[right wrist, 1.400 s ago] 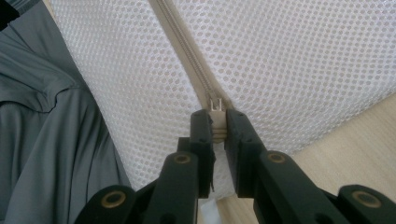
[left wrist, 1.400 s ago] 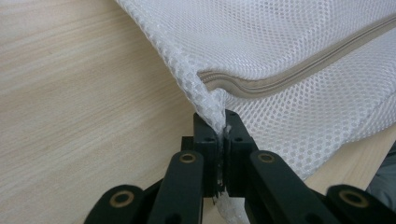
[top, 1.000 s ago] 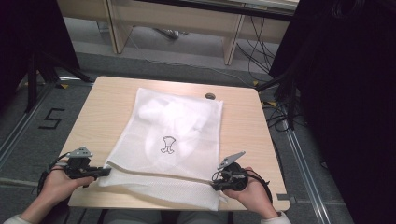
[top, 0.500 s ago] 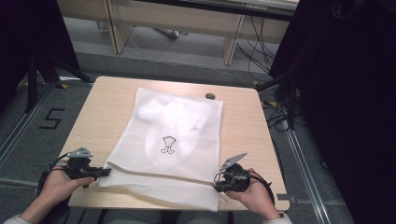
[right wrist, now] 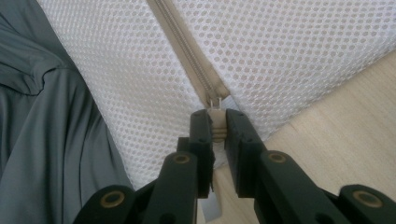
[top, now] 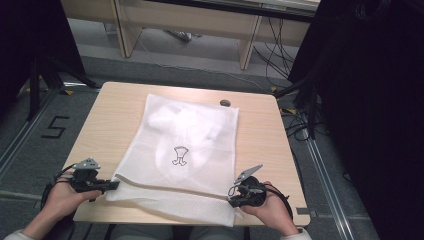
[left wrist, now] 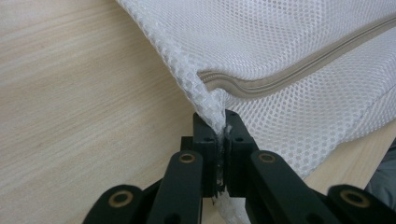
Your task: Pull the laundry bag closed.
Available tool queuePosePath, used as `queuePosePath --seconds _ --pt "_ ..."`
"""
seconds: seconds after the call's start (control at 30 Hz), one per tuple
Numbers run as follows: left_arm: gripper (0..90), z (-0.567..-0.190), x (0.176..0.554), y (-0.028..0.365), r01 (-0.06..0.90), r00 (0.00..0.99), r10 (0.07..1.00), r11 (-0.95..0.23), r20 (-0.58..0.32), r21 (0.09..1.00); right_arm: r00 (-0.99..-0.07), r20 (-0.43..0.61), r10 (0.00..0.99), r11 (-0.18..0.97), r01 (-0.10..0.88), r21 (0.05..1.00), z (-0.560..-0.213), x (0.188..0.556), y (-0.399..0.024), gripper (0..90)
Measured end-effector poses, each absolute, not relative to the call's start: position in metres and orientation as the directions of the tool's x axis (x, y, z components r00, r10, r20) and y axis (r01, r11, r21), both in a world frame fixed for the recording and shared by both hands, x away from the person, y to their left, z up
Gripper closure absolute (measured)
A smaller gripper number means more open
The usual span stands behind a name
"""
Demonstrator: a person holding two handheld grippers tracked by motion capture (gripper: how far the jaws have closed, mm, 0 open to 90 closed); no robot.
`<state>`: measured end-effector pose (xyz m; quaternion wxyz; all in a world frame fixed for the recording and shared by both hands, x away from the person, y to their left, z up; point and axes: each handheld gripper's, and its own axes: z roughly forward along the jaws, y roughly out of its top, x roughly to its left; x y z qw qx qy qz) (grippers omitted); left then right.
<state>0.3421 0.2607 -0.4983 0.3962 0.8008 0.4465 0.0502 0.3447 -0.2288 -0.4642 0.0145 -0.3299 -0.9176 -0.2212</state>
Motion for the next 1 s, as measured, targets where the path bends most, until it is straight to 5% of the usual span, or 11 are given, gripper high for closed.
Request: queuePosePath --seconds 0.27,0.43,0.77,1.0 --pt "80.8 -0.501 0.342 0.259 0.675 0.600 0.753 -0.295 -0.270 0.677 -0.779 0.186 0.599 0.658 0.612 0.439 -0.470 0.346 -0.230 63.9" --pt "68.1 -0.500 0.342 0.260 0.657 0.618 0.754 -0.340 -0.223 0.673 -0.771 0.172 0.613 0.613 0.602 0.512 -0.468 0.350 -0.233 51.8" --pt "28.7 -0.495 0.342 0.269 0.540 0.635 0.770 -0.381 -0.067 0.750 -0.688 0.144 0.711 0.489 0.631 0.602 -0.466 0.355 -0.239 45.3" --pt "23.4 -0.494 0.341 0.265 0.523 0.646 0.762 -0.391 -0.052 0.757 -0.595 0.188 0.781 0.403 0.712 0.575 -0.465 0.358 -0.247 44.6"
